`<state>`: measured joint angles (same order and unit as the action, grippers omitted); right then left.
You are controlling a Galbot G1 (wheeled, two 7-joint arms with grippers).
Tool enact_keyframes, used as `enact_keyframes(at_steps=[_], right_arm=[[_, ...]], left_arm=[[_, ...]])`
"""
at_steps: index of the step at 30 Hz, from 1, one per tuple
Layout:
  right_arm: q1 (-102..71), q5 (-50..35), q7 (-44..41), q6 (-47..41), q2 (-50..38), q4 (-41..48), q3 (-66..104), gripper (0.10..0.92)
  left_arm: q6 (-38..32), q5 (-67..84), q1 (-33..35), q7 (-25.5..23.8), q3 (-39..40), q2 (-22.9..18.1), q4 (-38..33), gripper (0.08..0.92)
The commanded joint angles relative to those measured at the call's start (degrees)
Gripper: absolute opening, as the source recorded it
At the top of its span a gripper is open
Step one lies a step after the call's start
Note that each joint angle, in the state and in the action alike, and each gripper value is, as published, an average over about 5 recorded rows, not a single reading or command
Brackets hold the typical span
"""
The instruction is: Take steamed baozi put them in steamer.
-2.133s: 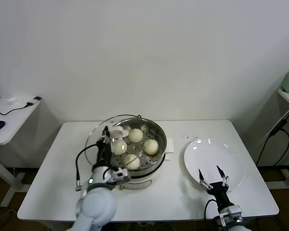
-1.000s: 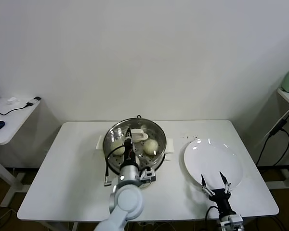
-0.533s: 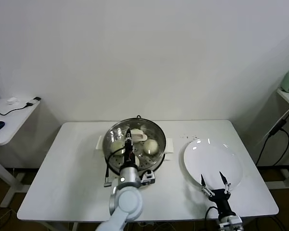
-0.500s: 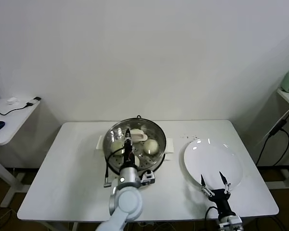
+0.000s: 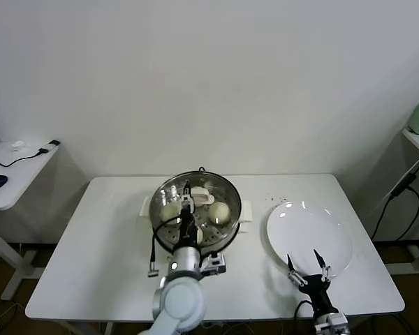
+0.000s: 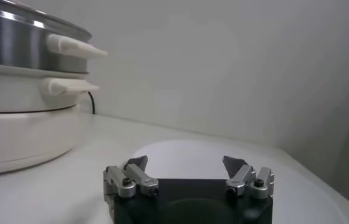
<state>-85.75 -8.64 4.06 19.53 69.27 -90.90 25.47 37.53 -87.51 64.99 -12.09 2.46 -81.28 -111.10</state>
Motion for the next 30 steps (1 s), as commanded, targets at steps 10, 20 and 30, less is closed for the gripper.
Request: enact_keyframes(at_steps=[10,20,30], right_arm=[[-2.04,-6.16,0.10,5.01,-0.62,-2.97,1.31,0.823],[-1.76,-7.28,-0.21,6.34,-0.61,-2.98,1.92,0.823],[-1.28,-11.11,-0.09,4.61,-0.41,-2.17,1.28,0.823]], left_arm=[[-19.32,52.57,8.09,18.83,-19.34,5.99,-16.43,0.822],[-34.70,102.10,19.96,18.87,-46.41,5.87,-11.02,0.823],[-51.18,110.13,27.01,14.36,-44.75,8.21,7.46,0.823]])
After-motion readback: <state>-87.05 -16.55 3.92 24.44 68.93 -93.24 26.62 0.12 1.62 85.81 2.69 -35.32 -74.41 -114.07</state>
